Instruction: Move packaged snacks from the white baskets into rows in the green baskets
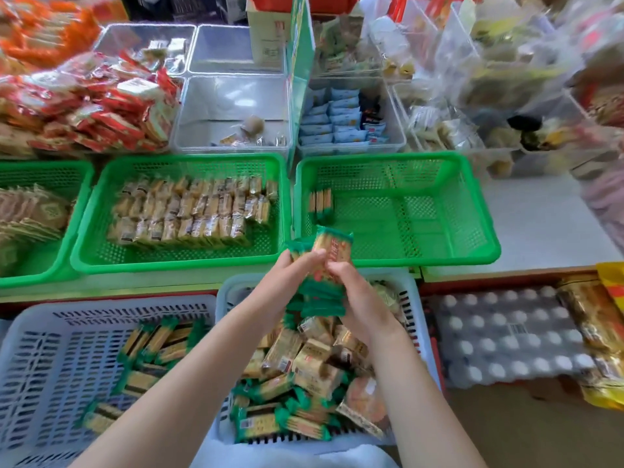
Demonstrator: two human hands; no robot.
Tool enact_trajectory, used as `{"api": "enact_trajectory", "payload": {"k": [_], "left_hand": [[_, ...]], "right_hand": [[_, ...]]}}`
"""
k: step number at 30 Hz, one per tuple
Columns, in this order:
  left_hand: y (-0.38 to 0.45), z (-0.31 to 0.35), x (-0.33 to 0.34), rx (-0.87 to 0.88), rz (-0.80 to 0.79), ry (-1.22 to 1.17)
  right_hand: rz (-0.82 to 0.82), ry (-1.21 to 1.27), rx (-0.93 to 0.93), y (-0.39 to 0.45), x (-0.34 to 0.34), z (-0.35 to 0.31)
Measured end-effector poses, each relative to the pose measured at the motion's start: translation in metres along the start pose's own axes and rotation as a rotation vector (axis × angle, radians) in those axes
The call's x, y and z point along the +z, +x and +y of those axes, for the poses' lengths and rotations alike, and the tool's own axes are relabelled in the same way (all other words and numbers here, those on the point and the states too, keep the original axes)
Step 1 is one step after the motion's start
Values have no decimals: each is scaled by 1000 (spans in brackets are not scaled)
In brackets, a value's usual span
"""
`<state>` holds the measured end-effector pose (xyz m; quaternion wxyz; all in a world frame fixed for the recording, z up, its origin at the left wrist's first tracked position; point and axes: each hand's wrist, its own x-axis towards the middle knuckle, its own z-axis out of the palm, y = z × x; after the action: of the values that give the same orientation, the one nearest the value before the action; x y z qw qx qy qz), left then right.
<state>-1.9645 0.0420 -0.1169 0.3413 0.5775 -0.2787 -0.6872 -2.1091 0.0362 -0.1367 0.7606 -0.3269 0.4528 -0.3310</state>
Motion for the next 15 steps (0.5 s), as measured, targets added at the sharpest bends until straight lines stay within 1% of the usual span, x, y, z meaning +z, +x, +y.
{"api": "enact_trajectory", "payload": {"k": [3, 6, 9, 10, 13, 14, 15], "left_hand": [[20, 4, 17, 14, 68, -3], [41, 5, 36, 28, 58, 48], [61, 10, 50, 113, 74, 65], [67, 13, 52, 113, 81, 79], [92, 24, 50, 108, 33, 169], [100, 25, 48, 152, 28, 186], [114, 22, 42, 199, 69, 259]], "right_hand": [[68, -7, 42, 10, -6, -6], [112, -38, 94, 21, -15, -13], [92, -5, 136, 34, -33, -30], [85, -16, 148, 39, -38, -36], [102, -144, 152, 67, -51, -47], [140, -199, 142, 82, -56, -48], [193, -252, 133, 97, -61, -50]]}}
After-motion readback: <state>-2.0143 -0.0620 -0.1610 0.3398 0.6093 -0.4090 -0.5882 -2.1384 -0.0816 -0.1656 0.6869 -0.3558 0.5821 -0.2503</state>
